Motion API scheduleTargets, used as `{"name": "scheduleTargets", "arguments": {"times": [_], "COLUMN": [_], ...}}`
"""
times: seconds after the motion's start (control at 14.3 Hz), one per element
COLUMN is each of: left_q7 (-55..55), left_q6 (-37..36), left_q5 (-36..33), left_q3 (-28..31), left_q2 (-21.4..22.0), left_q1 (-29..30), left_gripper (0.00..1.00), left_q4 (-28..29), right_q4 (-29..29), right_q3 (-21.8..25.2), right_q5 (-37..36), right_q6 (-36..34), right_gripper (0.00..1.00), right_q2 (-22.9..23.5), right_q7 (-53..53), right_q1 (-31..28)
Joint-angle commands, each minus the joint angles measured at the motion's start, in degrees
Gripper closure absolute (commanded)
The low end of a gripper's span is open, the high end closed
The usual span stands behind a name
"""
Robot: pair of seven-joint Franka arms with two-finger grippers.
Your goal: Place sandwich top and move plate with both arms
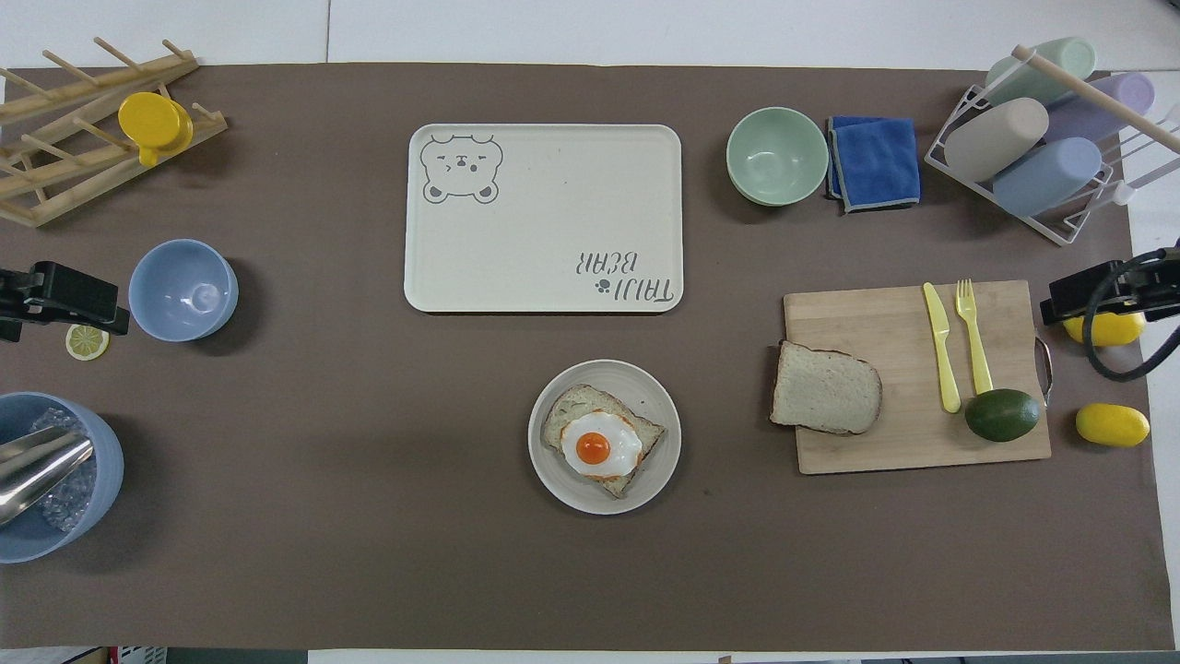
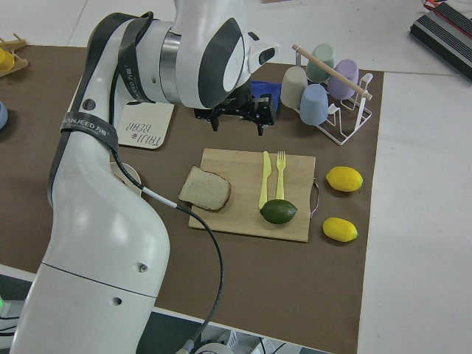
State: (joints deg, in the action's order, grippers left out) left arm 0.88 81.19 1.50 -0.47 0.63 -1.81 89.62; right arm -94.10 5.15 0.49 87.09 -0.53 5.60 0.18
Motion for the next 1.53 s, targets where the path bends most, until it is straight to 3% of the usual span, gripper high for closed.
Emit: {"name": "scheduleTargets", "arguments": {"times": [0.0,0.42,0.63,0.91,1.05,1.26,1.47], "left_q7": [-0.88,-0.88,-0.88,-0.88,-0.88,-0.88,-0.88], "left_q6": [-0.07,-0.07,-0.07,-0.07,-0.07,-0.07,-0.07], "left_q5": [-0.97,-0.97,-0.97,-0.97,-0.97,-0.97,-0.97], "left_q3": [-0.41,-0.41,-0.41,-0.41,-0.41,-0.41,-0.41], "left_q2": [0.16,0.16,0.16,0.16,0.16,0.16,0.16], "left_q1": [0.67,0.67,0.67,0.67,0.67,0.67,0.67], "left_gripper": [0.00,0.00,0.00,0.00,0.00,0.00,0.00], "left_q4": [-0.06,-0.06,0.03,-0.06,-0.06,-0.06,-0.06], "right_q4": [0.32,-0.64,-4.40,-9.87,-13.11,-14.09,-16.11], "right_q3": [-0.49,-1.11,-3.30,-3.31,-3.39,-3.39,-3.39], "right_q5": [-0.41,0.65,-6.70,-10.06,-12.44,-12.71,-12.80], "right_q6": [-0.34,1.33,5.54,13.44,18.88,20.92,21.10], "right_gripper": [0.00,0.00,0.00,0.00,0.00,0.00,0.09], "right_q2": [0.00,-0.52,0.18,7.71,11.33,17.31,17.50], "right_q7": [1.17,-4.63,-7.85,-26.92,-33.52,-35.39,-36.36], "right_q1": [-0.62,-0.10,9.01,18.52,20.29,22.31,22.58]}}
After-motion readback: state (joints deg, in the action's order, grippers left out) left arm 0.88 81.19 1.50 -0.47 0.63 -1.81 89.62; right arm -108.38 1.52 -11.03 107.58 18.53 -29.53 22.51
